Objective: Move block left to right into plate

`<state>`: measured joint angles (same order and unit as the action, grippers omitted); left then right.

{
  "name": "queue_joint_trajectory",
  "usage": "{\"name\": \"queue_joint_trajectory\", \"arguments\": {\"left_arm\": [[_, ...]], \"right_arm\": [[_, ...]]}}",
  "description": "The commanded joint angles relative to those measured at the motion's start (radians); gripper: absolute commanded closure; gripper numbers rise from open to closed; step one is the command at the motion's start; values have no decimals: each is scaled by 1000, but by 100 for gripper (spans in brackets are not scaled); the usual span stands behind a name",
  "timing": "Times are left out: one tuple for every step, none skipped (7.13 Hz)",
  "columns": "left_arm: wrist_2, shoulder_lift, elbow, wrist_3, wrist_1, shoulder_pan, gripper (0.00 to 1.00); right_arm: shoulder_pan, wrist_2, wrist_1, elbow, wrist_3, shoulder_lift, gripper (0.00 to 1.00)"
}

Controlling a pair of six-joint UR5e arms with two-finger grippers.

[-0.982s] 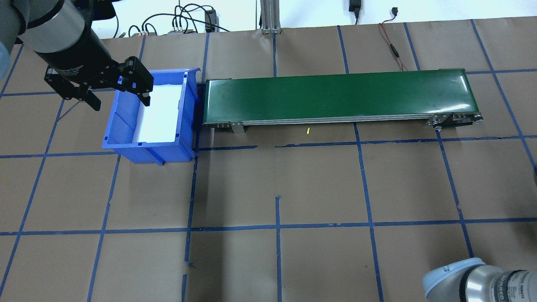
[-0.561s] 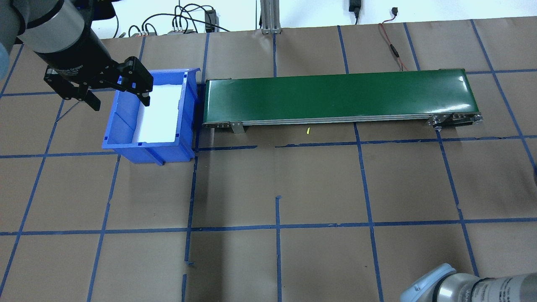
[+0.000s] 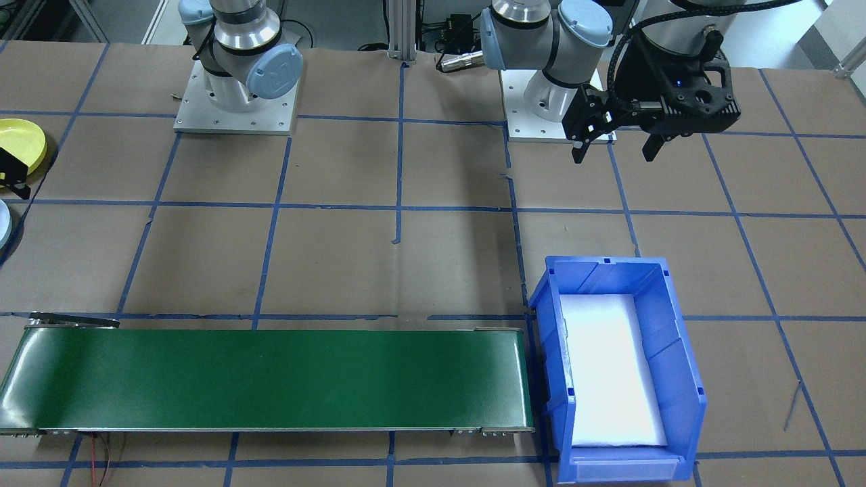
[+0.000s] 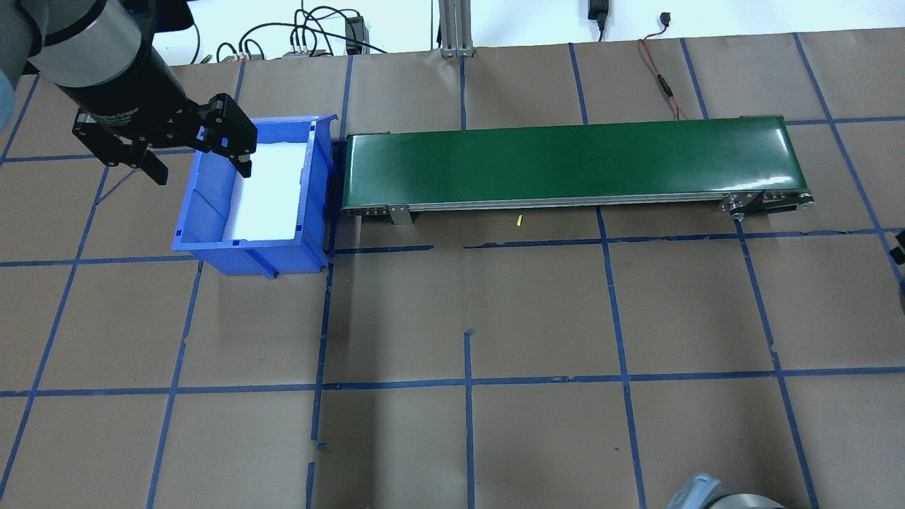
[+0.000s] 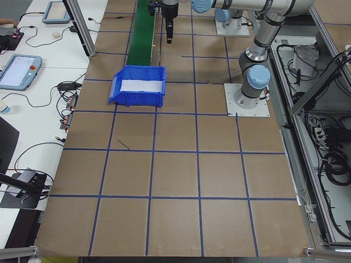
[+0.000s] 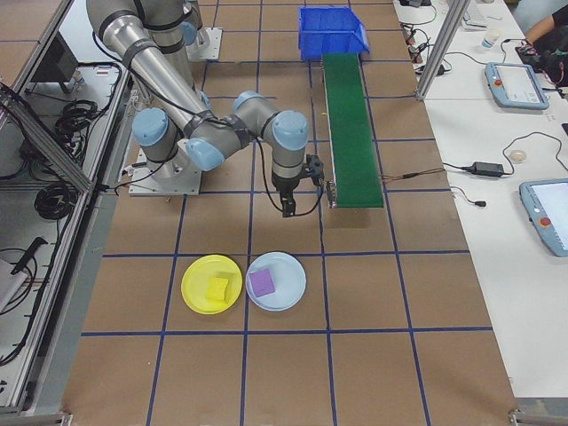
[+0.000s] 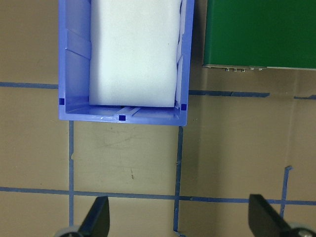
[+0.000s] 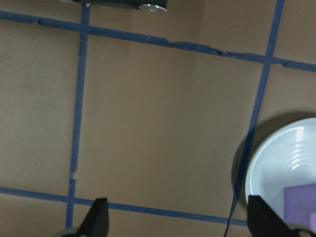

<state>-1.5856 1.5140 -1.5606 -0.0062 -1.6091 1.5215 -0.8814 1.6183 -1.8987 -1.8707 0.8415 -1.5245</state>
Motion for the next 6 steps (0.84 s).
{"name": "queue_joint_trajectory", "arguments": {"left_arm": [[-1, 0, 1, 0, 0, 0, 0], [-1, 0, 1, 0, 0, 0, 0], [-1, 0, 1, 0, 0, 0, 0], [-1, 0, 1, 0, 0, 0, 0], [-2, 0, 1, 0, 0, 0, 0], [-2, -1, 1, 0, 0, 0, 0]], "right_arm": [[-246, 43, 152, 89, -327, -64, 0], [-354, 49, 229, 141, -457, -77, 0], [-434, 49, 304, 200, -570, -77, 0], [-496, 48, 344, 229, -653, -78, 0], [-574, 40, 375, 237, -745, -79, 0], [-655, 38, 383, 236, -815, -77, 0]]}}
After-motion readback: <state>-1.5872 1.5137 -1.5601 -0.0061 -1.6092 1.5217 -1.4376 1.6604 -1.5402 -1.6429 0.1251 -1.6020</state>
